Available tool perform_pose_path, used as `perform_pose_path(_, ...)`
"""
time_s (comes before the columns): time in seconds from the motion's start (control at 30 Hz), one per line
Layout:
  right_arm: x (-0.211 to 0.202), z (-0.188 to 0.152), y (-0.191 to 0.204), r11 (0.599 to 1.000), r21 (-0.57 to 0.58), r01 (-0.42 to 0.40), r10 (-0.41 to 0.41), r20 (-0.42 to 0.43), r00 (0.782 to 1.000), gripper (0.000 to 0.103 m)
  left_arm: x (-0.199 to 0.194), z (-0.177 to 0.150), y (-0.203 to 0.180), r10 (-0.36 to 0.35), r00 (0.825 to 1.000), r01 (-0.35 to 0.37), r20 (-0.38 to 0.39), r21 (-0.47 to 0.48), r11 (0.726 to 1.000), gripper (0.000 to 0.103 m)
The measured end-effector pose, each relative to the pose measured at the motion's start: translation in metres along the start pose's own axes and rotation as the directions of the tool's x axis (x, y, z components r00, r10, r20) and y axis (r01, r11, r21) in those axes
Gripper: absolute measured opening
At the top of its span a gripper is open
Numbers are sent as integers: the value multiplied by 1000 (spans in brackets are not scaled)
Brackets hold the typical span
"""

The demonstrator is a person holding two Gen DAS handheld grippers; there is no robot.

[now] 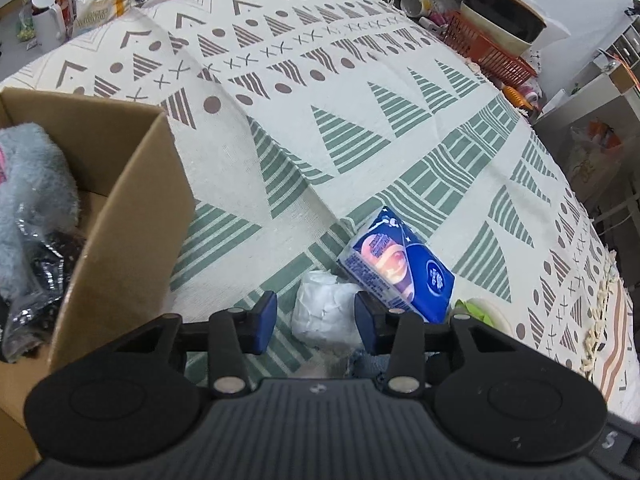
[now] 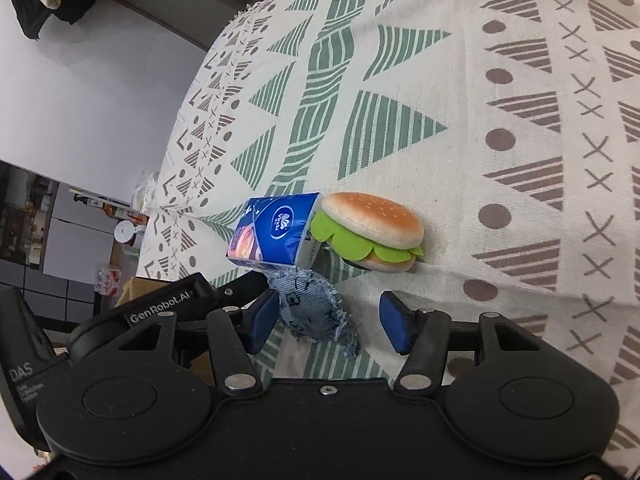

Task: Organize soft objects
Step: 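Grasp the white crumpled item with the left tool while the right tool grasps the denim plush, then carry the white item with the left tool to the box while the right tool carries the denim plush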

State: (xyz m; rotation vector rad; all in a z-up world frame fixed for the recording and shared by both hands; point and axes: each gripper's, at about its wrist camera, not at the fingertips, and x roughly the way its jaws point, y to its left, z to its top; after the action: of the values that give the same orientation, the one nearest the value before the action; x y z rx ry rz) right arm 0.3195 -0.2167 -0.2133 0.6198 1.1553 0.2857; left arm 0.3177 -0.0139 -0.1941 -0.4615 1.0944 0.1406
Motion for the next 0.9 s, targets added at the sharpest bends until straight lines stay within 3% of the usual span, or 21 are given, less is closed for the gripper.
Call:
perform_pose_path(0.07, 6, 0, 0, 1000, -6, 1, -1, -7, 1000, 55, 4, 1, 0, -15, 1000, 15, -5, -5, 1000, 41)
perform_pose_path(0.1, 8, 0, 1, 1000, -7, -4, 4, -8, 1000, 55, 5, 1, -1, -24, 1000, 24, -3, -10, 1000, 32)
perform_pose_path(0.27, 13, 2, 4, 1000, -28, -9, 9, 11, 1000, 54, 6, 2, -2, -28, 1000, 28, -4, -25, 999, 31)
perform_pose_path(0.33, 15, 2, 5, 999, -36, -1, 2, 11, 1000, 50, 5, 3, -1, -30, 999, 30, -16, -34, 999, 31)
perform_pose_path(0.4, 15, 1, 7, 999, -52, -7, 8, 11, 1000, 30, 2, 3, -1, -26, 999, 25, -18, -31, 999, 31)
perform_pose_path(0.9, -26, -5, 28, 993, -115, -8, 20, 103, 994, 25, -49, -5, -1, -19, 997, 20, 73, -3, 1000, 31)
